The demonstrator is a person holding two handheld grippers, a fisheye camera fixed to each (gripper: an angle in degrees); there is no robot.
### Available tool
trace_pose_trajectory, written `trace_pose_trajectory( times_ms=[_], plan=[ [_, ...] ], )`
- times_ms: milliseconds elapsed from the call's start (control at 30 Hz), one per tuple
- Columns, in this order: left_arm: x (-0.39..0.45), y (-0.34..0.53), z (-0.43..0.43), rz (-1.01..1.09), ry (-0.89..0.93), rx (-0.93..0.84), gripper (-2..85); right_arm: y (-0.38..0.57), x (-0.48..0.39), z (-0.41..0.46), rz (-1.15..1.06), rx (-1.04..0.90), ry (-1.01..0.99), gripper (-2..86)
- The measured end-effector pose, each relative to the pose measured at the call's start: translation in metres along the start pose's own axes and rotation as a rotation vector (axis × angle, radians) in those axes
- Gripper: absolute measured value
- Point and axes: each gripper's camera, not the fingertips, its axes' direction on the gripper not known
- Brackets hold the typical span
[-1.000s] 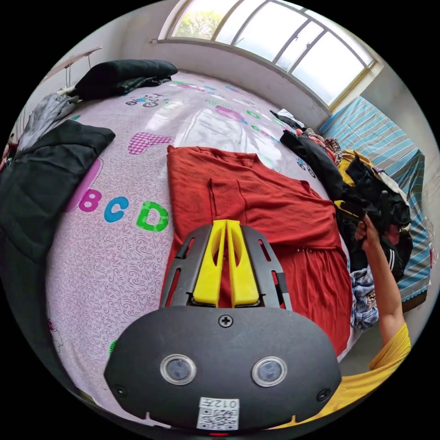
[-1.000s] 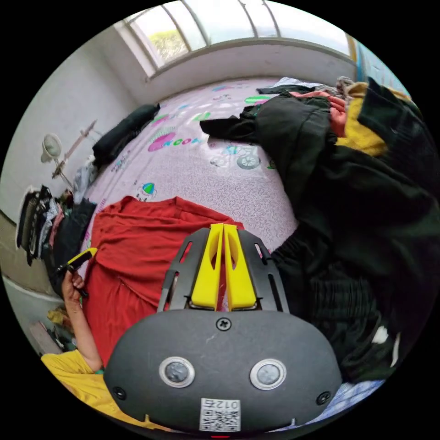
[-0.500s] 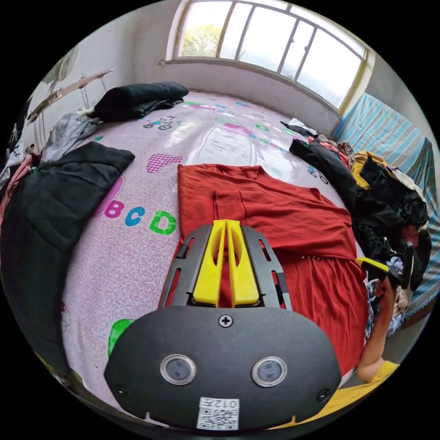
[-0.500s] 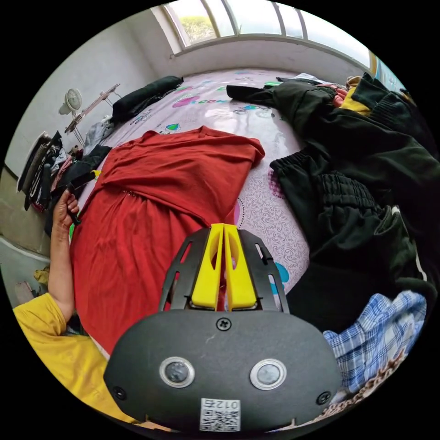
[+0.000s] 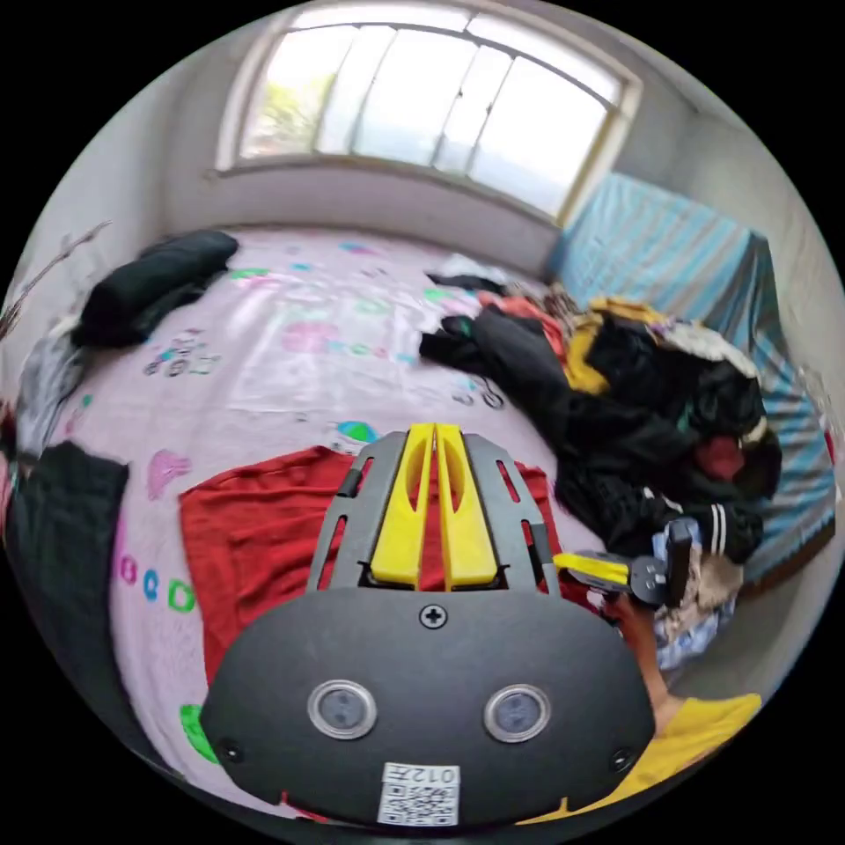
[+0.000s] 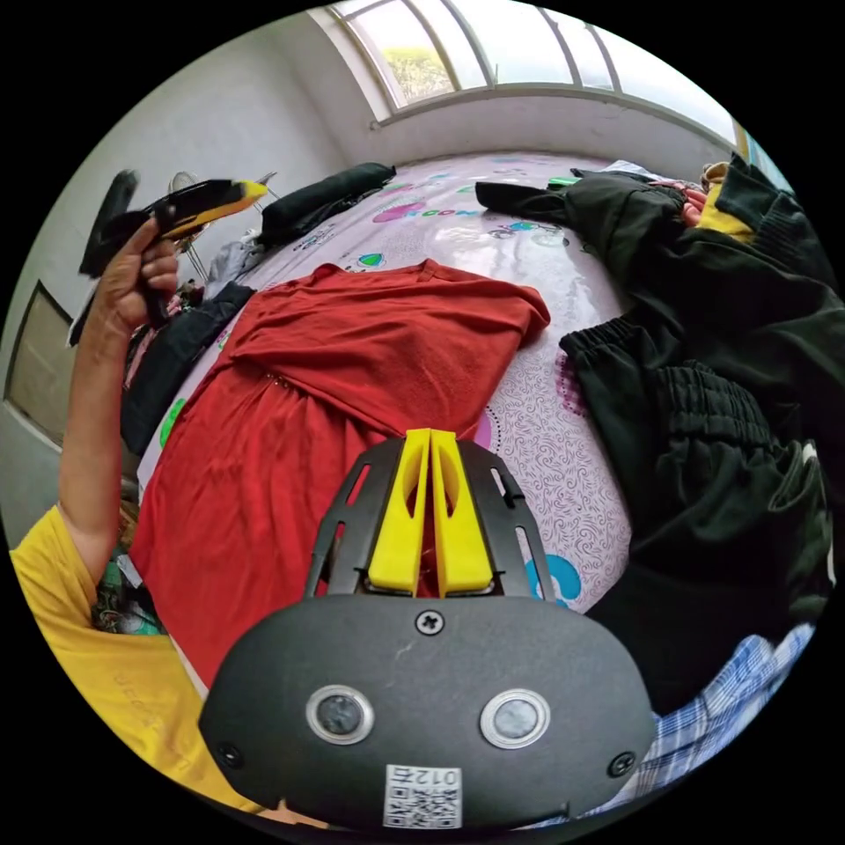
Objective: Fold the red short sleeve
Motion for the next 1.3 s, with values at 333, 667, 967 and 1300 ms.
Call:
trace_pose_trajectory(
  times_ms=[333, 667, 967, 1300],
  plan=[
    [0.203, -0.154, 0.276, 0.367, 0.141, -0.640, 3.1, 0.013, 0.037, -0.002, 0.047, 0.002, -0.103, 0.8],
    [0.281, -0.221, 0.334, 0.454, 0.151, -0.784, 2.5, 0.022, 0.042, -0.014, -0.005, 0.114, -0.033, 0.9],
    [0.342, -0.252, 0.368, 0.557, 0.020, -0.797, 0.2, 0.017, 0.052, -0.001, -0.013, 0.015, -0.001, 0.7],
    [0.352, -0.301, 0.376, 0.489, 0.056, -0.677, -0.1, 0.014, 0.072, 0.001, -0.029, -0.059, -0.117, 0.6]
  ],
)
